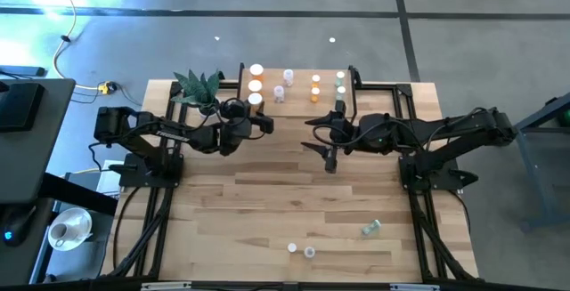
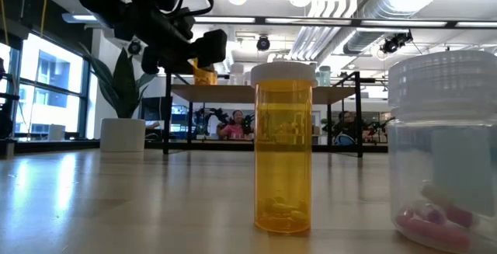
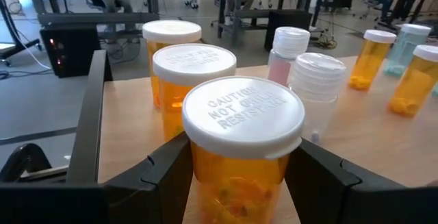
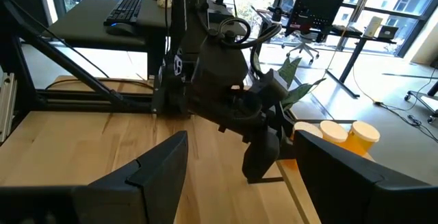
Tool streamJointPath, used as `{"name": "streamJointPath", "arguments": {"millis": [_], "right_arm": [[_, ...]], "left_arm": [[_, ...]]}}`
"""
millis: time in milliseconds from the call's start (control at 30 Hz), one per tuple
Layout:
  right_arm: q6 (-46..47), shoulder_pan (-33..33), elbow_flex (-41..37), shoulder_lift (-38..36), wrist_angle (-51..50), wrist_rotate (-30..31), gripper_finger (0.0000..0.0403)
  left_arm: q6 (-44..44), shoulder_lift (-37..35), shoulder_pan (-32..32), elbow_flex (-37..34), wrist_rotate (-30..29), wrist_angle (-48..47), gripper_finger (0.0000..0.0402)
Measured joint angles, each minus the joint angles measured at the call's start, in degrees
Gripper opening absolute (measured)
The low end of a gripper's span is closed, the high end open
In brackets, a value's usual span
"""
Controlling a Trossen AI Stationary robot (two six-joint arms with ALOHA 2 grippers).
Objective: Pick and place medicine bottles onto shelf by color
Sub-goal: Put the large orange pill bottle aligned with the other large orange pill bottles on the shelf
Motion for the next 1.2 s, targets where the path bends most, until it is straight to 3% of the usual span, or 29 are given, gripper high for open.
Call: {"name": "streamJointPath", "arguments": {"millis": [1200], "right_arm": [[2.6,0.0,0.0,0.0,-3.6,0.0,0.0256]], "left_arm": [[4.5,0.1,-0.7,-0.1,0.5,0.5,0.0195]]}}
